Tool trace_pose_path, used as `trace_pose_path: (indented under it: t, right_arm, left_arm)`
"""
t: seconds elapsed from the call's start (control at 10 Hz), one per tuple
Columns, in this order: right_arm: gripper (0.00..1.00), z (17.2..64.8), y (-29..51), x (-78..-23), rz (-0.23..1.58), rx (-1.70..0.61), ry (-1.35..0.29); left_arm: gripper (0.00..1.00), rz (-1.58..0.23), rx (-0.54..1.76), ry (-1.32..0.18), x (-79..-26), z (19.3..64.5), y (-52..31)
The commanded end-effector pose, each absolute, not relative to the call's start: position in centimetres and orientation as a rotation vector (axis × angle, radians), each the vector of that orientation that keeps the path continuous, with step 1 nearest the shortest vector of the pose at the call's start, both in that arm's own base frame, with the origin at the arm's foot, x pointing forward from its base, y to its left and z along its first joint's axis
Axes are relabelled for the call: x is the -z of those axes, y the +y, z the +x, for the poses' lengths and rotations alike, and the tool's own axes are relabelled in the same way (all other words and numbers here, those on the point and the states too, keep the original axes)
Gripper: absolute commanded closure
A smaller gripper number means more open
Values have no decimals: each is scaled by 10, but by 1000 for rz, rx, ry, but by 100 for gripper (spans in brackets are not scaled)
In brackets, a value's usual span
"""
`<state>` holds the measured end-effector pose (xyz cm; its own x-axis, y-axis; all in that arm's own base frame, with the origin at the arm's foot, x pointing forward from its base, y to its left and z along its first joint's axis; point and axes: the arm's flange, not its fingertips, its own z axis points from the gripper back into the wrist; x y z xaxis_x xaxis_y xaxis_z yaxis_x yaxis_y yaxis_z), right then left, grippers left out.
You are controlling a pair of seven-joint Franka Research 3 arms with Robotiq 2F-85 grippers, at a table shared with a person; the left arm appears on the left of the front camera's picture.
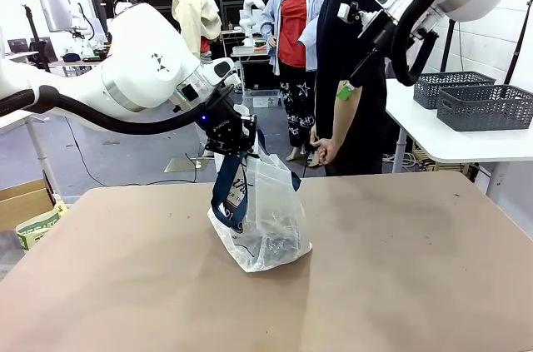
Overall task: Transfer purchased items from the store into the shopping bag.
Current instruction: Move the Reusable shopping bag to the right side of the table.
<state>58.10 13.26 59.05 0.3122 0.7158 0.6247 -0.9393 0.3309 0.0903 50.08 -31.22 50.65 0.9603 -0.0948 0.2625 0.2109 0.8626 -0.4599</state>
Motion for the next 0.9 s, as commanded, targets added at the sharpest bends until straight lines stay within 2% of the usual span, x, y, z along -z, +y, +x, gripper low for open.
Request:
trace_pose_path:
  t: [0.0,0.5,0.7,0.8]
  right_arm:
    - [0,580,139,-596,484,-1167,-538]
    - [0,580,139,-596,484,-1167,-538]
    - [0,580,139,-596,484,-1167,-538]
    - [0,580,139,-596,484,-1167,-538]
  left_arm:
    - [100,-513,153,-228,-506,499,-311]
    - [100,-507,162,-236,-507,501,-312]
    - [100,-403,267,-128,-535,505,-307]
    - [100,-360,231,-102,-546,510,-306]
